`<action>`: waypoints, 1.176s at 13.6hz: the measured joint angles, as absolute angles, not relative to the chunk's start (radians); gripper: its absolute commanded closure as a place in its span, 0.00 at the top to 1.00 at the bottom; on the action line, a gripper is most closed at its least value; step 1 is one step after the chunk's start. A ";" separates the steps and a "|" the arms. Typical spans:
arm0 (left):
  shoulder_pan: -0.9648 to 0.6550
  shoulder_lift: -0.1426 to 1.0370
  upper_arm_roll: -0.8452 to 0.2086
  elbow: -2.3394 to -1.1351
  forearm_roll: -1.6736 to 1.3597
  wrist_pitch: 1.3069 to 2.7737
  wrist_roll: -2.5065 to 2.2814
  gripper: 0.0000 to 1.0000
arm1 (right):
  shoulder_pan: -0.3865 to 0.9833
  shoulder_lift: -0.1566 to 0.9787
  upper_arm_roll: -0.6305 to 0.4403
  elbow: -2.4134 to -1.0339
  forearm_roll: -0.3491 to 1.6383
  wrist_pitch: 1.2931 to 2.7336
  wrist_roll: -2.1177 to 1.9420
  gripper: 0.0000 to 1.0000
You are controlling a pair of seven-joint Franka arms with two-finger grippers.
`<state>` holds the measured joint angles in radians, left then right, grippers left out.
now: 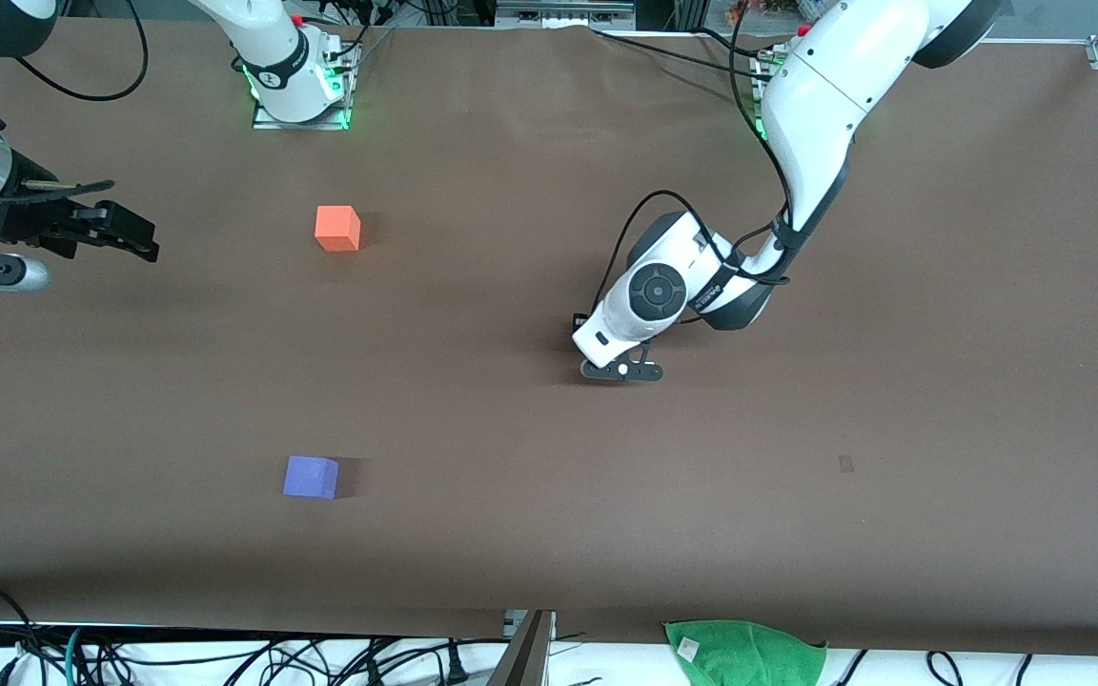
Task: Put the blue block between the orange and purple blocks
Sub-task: 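Lift the light-blue cube with the left gripper and carry it toward the table middle, then set the blue cube down with the left gripper while the right gripper approaches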
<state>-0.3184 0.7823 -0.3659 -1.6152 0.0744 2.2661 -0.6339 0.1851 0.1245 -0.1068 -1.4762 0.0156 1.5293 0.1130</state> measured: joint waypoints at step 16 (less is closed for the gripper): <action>-0.169 0.409 -0.349 -1.546 0.087 1.791 -0.493 1.00 | 0.316 0.287 -0.081 -1.479 0.085 1.579 0.158 0.99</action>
<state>-0.1695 0.4091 -0.3486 -1.5463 0.0867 1.7914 -0.4925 0.3164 0.2867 -0.0808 -1.4791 0.0846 1.5791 0.1576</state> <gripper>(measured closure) 0.000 0.004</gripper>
